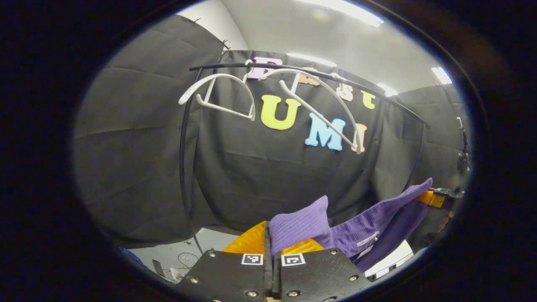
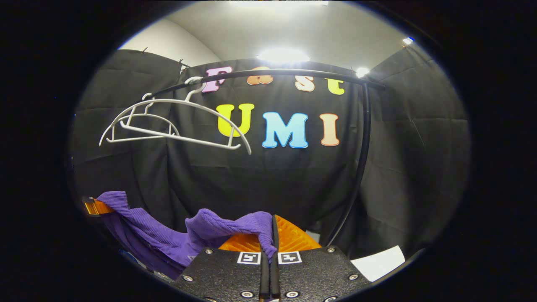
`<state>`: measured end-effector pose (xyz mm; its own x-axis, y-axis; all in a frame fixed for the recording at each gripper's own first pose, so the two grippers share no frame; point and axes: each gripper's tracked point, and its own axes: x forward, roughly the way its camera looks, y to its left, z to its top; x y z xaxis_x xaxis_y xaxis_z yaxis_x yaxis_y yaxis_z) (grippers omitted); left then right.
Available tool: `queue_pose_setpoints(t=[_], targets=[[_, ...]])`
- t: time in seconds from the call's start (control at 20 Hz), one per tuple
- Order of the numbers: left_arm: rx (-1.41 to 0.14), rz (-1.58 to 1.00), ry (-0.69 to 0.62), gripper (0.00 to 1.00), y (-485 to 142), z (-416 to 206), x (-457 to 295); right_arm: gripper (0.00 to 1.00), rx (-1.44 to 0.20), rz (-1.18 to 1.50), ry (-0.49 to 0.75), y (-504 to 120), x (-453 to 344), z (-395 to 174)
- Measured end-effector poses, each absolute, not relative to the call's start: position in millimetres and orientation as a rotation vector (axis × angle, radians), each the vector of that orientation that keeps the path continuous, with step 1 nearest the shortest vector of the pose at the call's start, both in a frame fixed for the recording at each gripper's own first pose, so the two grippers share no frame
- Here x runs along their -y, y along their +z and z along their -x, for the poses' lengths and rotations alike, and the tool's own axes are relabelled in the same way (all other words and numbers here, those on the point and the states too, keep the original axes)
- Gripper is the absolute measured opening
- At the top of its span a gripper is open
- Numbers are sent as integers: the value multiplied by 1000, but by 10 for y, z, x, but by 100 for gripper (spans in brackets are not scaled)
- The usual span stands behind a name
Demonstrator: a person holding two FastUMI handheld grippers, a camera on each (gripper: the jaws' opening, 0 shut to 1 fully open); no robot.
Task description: Grasp the clothes on the hanger with both hands and then place them into the laundry hamper below.
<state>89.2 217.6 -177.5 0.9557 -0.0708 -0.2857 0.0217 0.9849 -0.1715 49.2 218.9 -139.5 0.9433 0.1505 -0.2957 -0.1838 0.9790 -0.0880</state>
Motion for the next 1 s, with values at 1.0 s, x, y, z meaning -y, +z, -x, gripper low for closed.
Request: queue_pose_setpoints(t=[1.0], targets=[[-771,150,-38,1,-4227,-414,-2030,1,-908,63,330,-3866,-2788,622]])
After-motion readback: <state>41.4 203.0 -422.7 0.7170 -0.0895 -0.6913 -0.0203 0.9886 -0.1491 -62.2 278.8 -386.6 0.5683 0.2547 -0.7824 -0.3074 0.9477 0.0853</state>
